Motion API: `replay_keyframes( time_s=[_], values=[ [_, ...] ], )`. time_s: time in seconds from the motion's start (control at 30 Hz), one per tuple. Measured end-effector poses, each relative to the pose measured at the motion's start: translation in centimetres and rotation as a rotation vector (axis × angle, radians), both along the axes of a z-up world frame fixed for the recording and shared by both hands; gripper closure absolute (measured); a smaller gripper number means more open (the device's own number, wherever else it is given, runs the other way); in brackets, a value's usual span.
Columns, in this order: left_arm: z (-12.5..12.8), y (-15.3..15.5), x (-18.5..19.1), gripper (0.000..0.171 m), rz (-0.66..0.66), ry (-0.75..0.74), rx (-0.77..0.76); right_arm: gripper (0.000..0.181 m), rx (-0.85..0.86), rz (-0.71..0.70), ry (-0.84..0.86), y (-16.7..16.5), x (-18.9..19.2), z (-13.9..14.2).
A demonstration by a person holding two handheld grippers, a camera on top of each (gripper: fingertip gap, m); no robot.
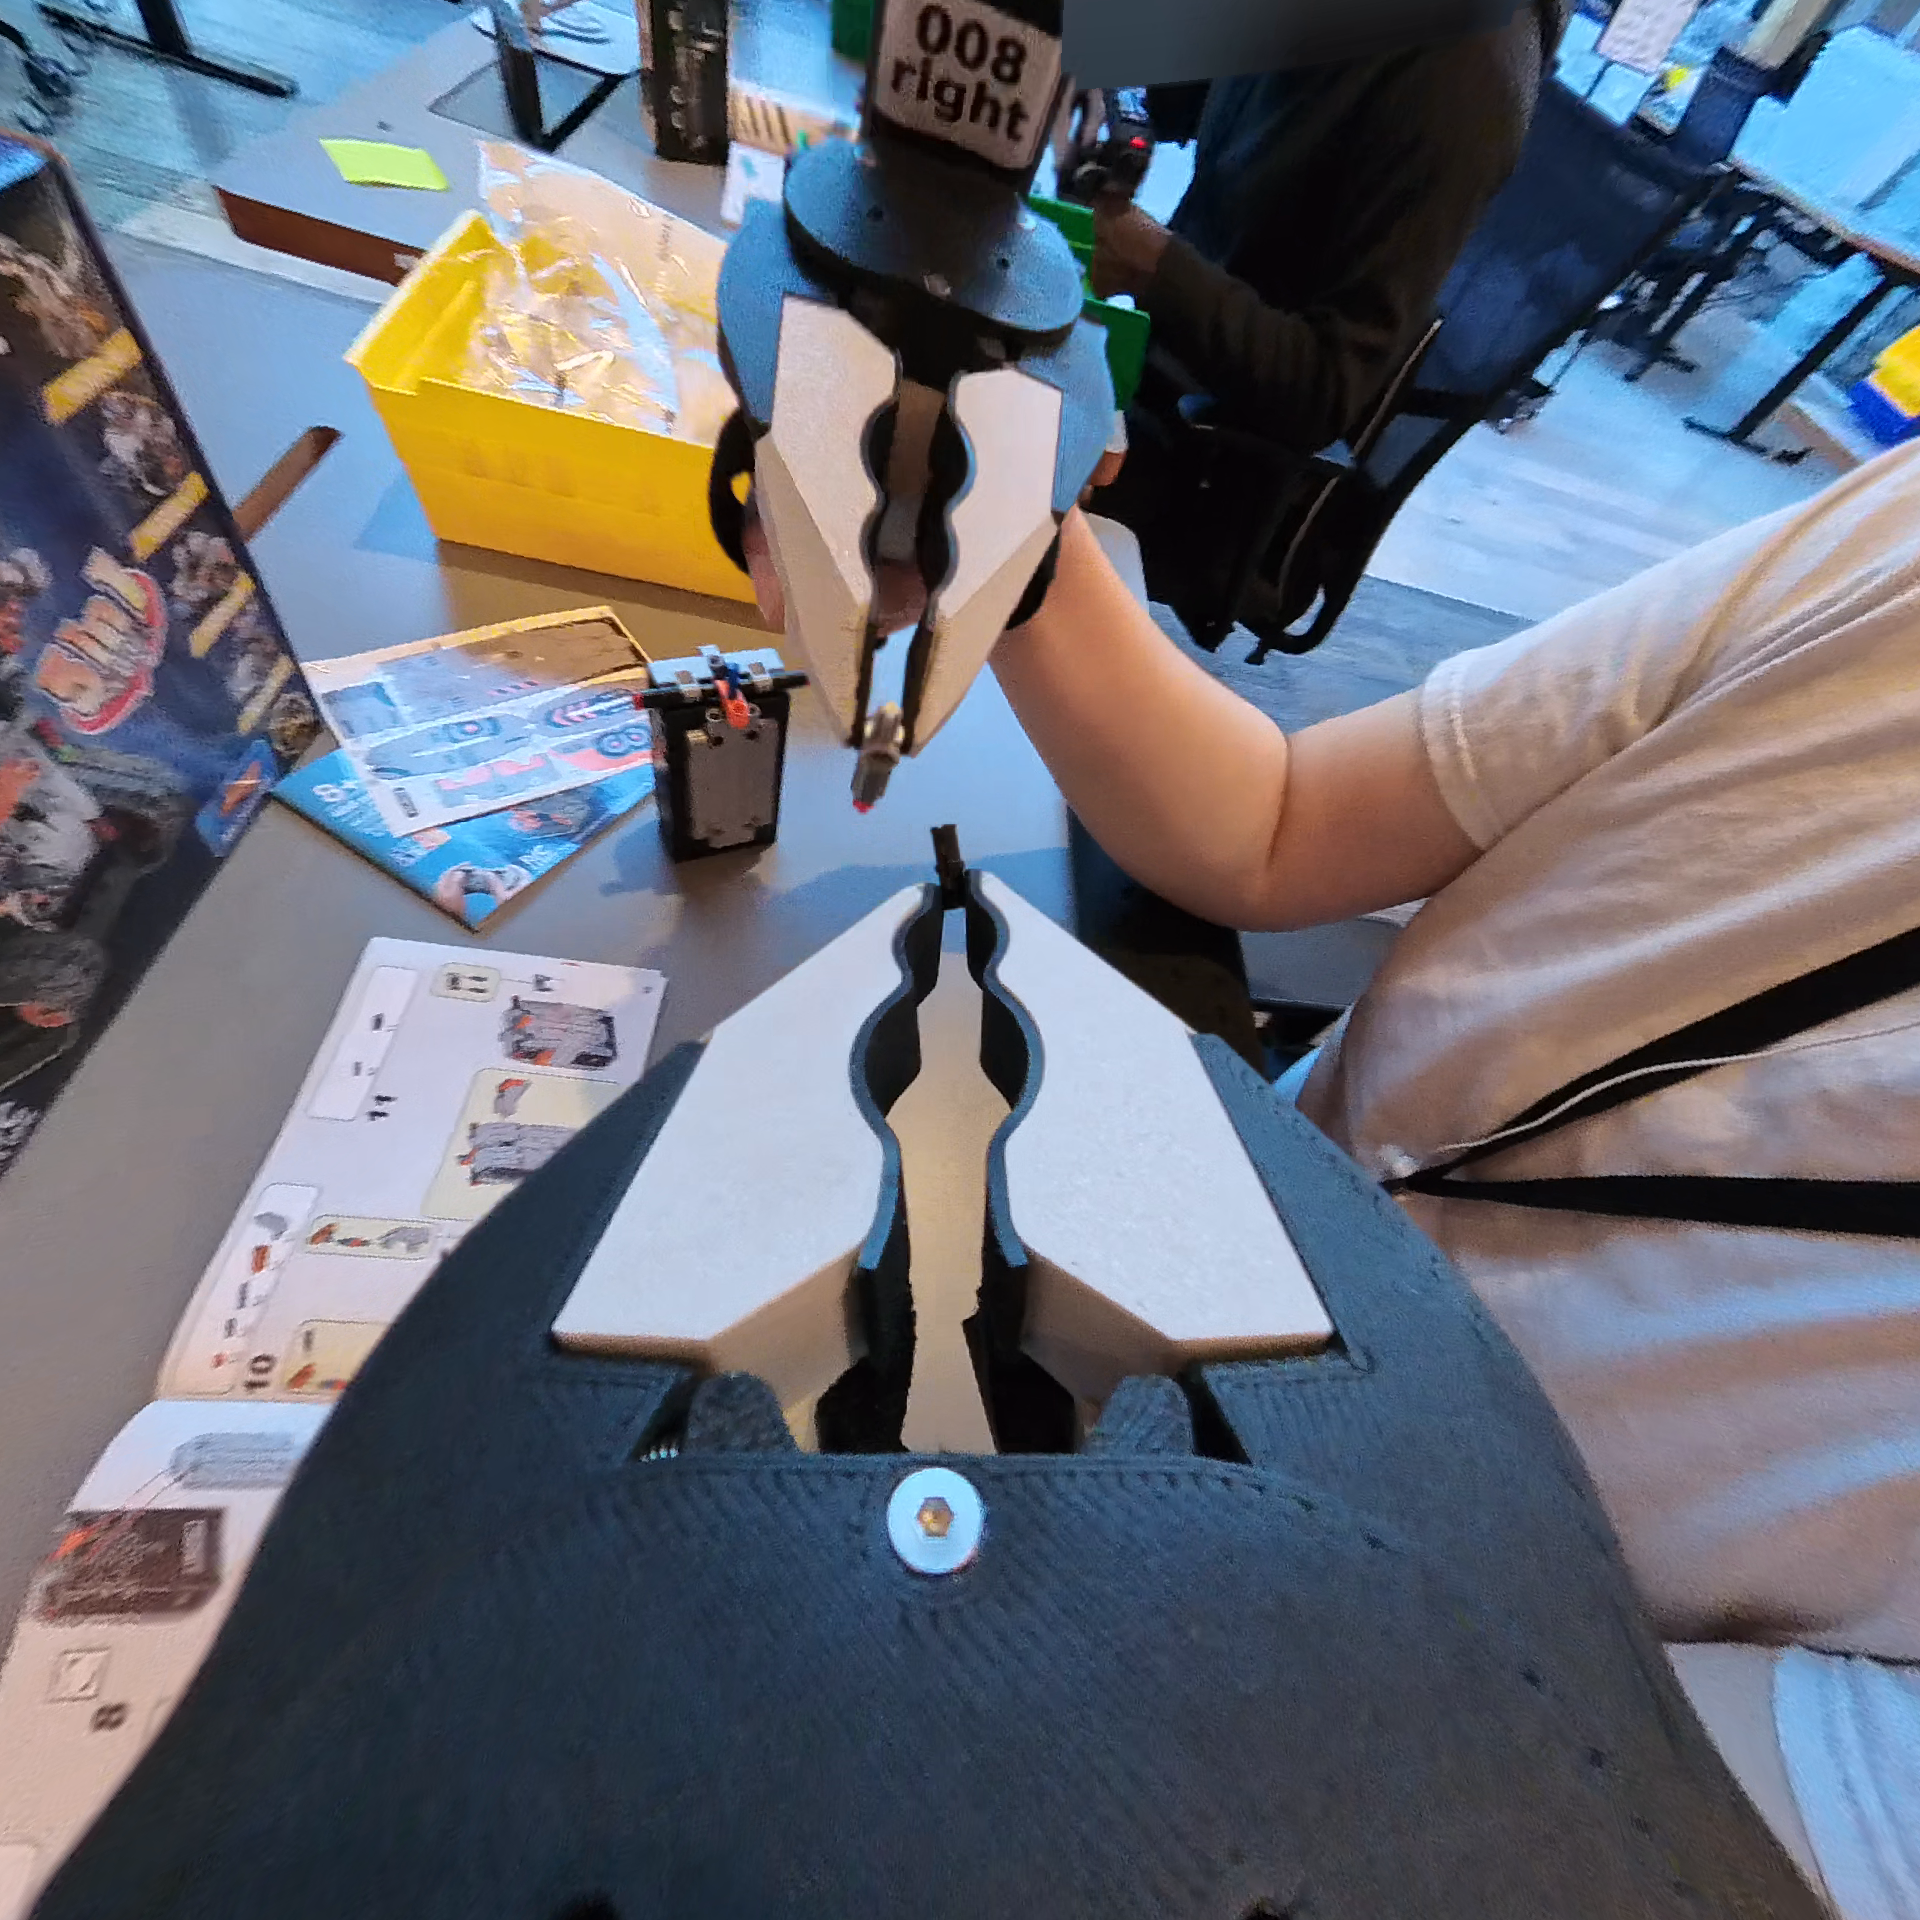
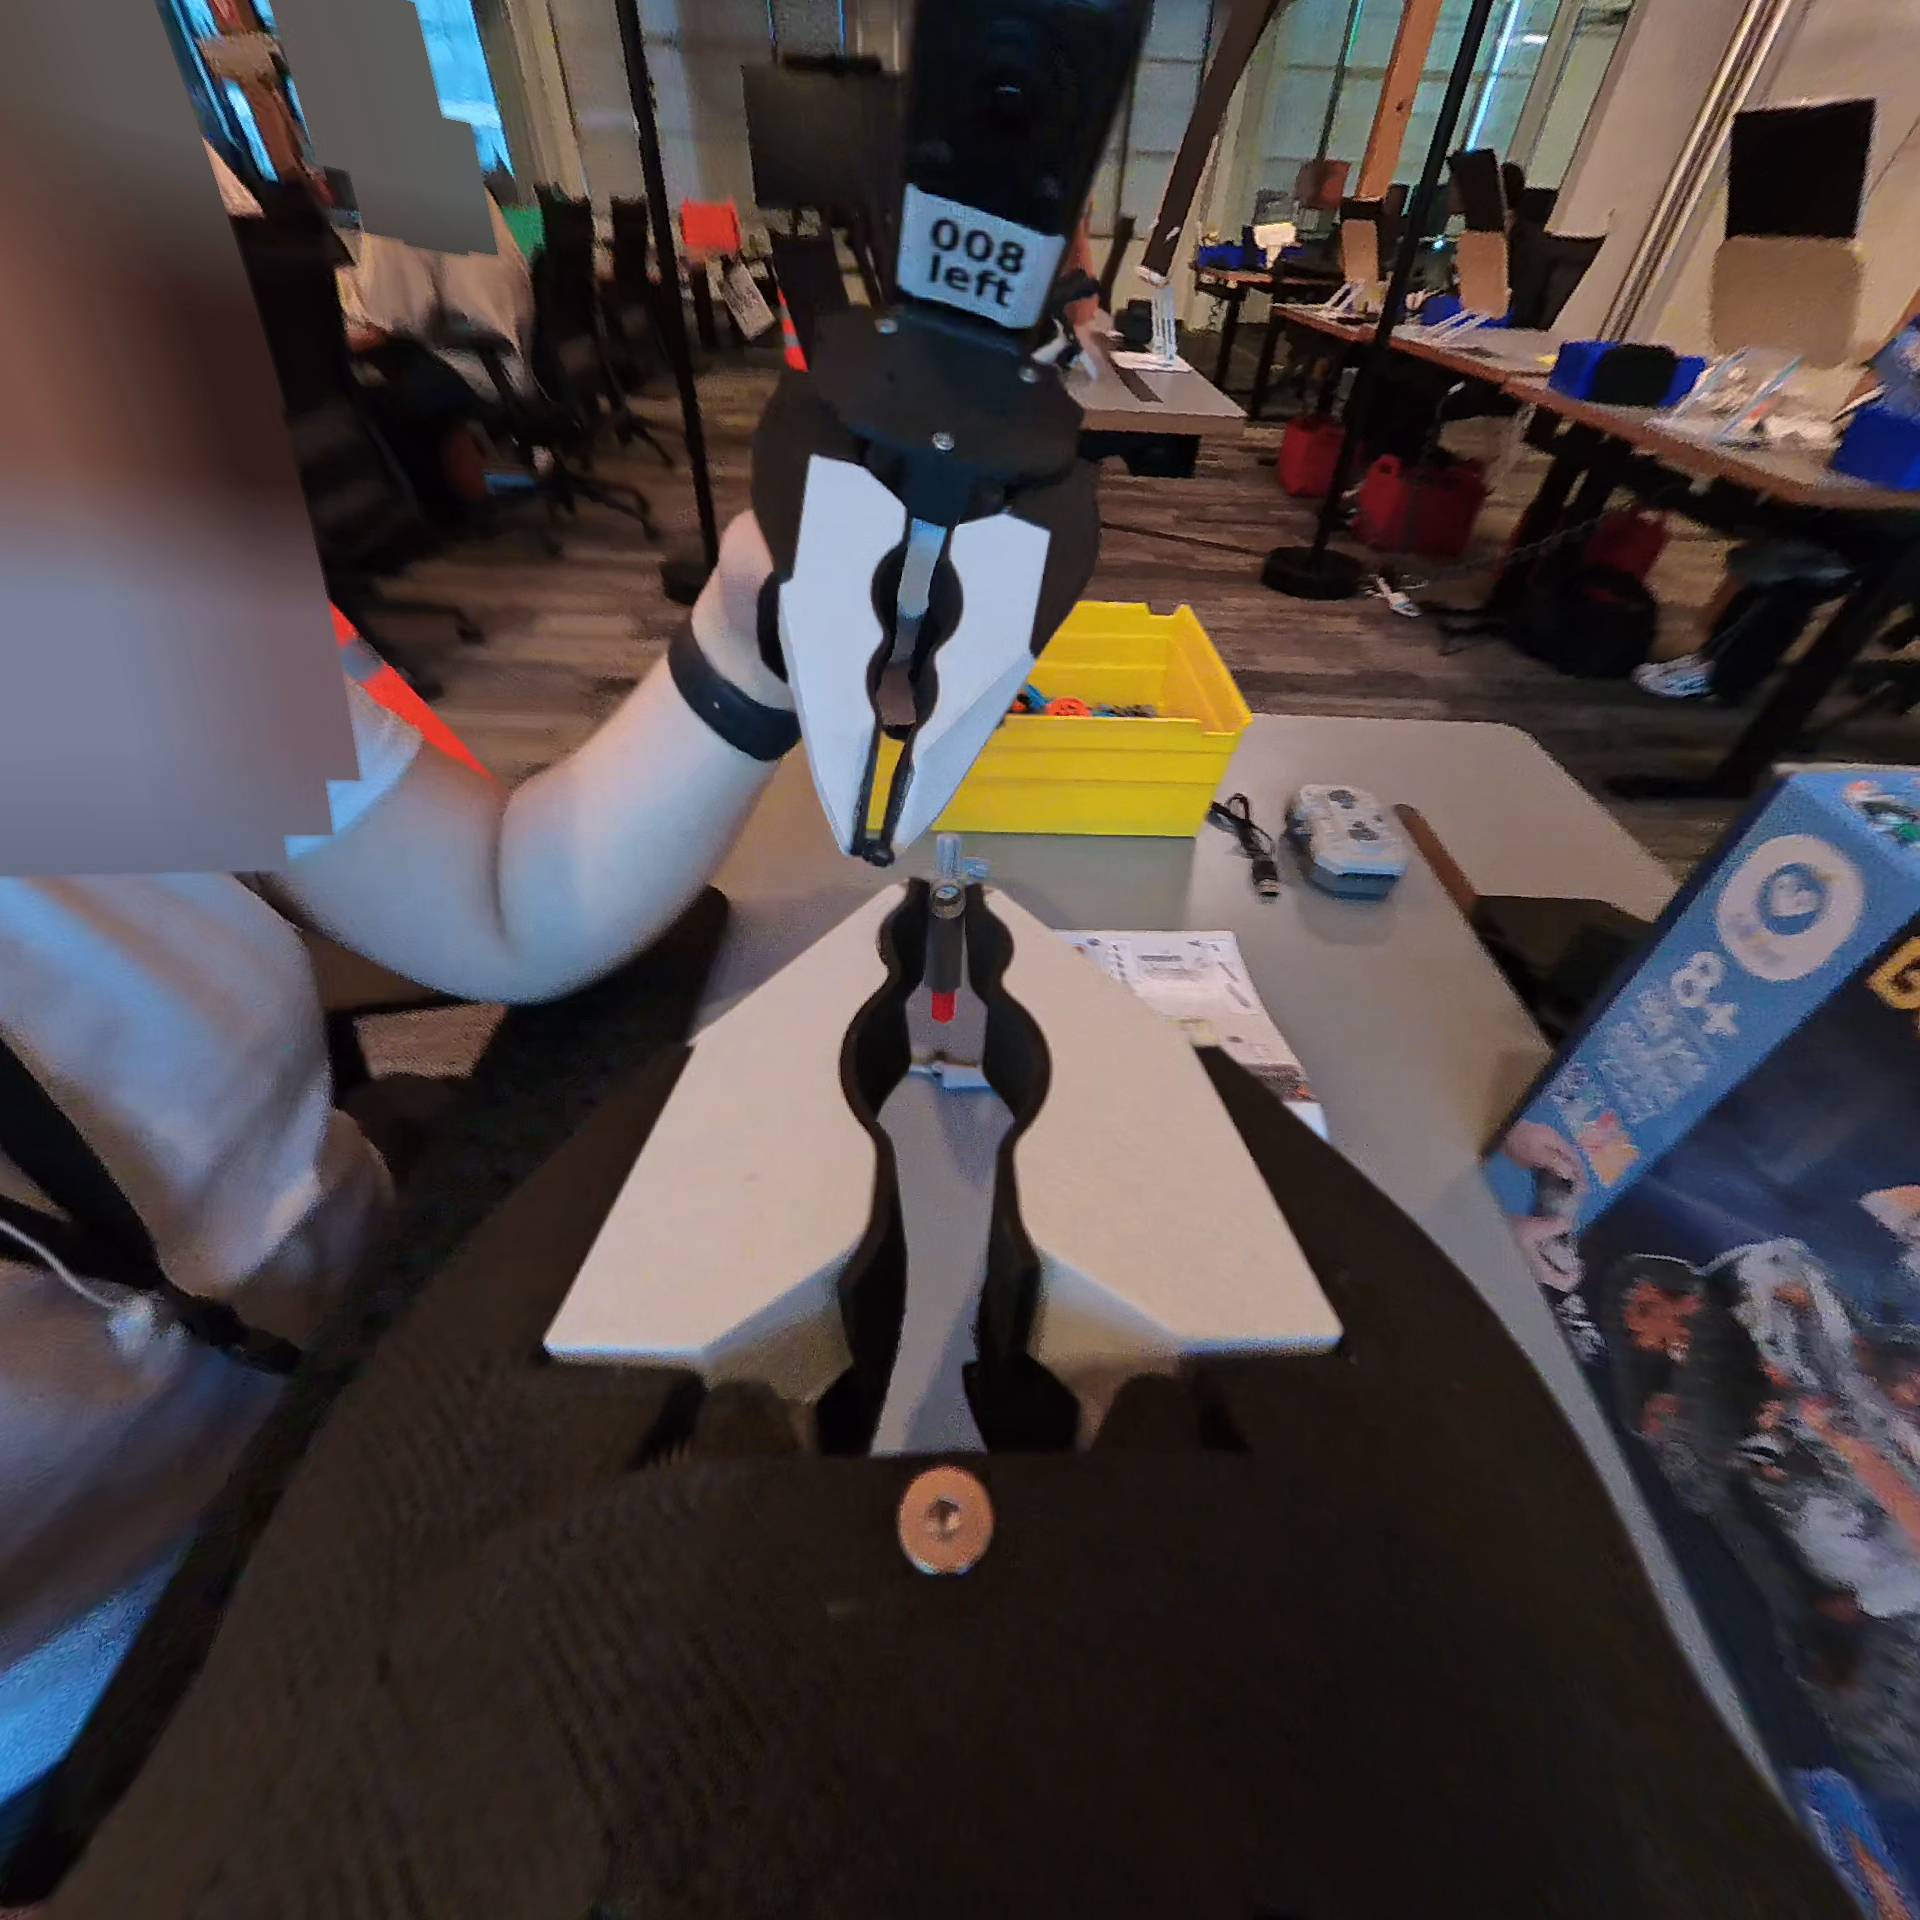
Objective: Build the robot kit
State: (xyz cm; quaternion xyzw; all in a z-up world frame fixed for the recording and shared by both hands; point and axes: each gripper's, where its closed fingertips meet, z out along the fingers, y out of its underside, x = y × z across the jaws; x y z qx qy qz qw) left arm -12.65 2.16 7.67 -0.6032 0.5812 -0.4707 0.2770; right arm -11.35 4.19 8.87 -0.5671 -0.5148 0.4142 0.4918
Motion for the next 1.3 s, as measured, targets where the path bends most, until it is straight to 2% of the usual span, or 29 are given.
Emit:
replay_keyframes(
  time_s=[0.13,0.2,0.33,0.4,0.47,0.53,0.6,0.7,0.73,0.83,0.9,1.0,1.13,1.2,1.3],
  values=[
    [-0.8,0.0,0.4,0.169,-0.029,0.014,-0.086,0.176,-0.009,0.083,0.045,-1.4,0.7,0.5],
    [-0.9,-0.2,0.5,0.169,-0.051,0.009,-0.121,0.176,-0.011,0.105,0.019,-1.6,0.7,-0.2],
    [-0.7,0.0,0.5,0.169,-0.066,-0.023,-0.189,0.176,-0.019,0.105,0.014,-1.7,-0.1,-0.1],
    [-0.8,0.0,0.2,0.169,-0.074,-0.026,-0.219,0.176,-0.013,0.049,0.011,-1.2,-0.1,-0.2],
    [-1.3,0.2,0.0,0.169,-0.089,-0.014,-0.238,0.176,-0.058,0.049,0.041,-1.7,-0.4,-0.8],
    [-2.5,0.4,-0.1,0.169,-0.112,0.01,-0.28,0.176,-0.049,0.031,0.085,-2.3,-0.7,-2.3],
    [-4.9,0.8,0.0,0.17,-0.12,0.043,-0.31,0.176,-0.003,-0.013,0.158,-2.8,-0.7,-4.0],
    [-8.3,-0.4,-0.8,0.17,-0.162,0.069,-0.408,0.176,0.101,-0.15,0.295,-2.5,0.1,-6.5],
    [-9.3,-0.9,-1.1,0.17,-0.162,0.064,-0.437,0.176,0.09,-0.183,0.292,-2.3,0.4,-7.8],
    [-10.4,-2.2,-1.3,0.169,-0.17,-0.036,-0.557,0.176,0.001,-0.156,0.239,-2.9,0.1,-10.4],
    [-11.0,-2.6,-1.3,0.169,-0.161,-0.032,-0.636,0.176,-0.037,-0.141,0.263,-3.3,0.1,-11.3],
    [-10.6,-3.1,-0.9,0.169,-0.202,-0.076,-0.769,0.176,-0.065,-0.065,0.213,-4.0,-0.5,-12.3],
    [-12.5,-2.0,-0.3,0.17,-0.155,-0.059,-0.983,0.177,-0.183,-0.01,0.231,-4.1,-0.2,-13.3],
    [-14.1,-1.9,-0.2,0.169,-0.136,0.002,-1.011,0.177,-0.23,0.004,0.231,-4.0,-0.1,-13.9],
    [-14.7,-2.2,-0.4,0.169,-0.147,0.031,-1.016,0.176,-0.223,-0.006,0.199,-3.8,-0.2,-14.5]
  ],
)
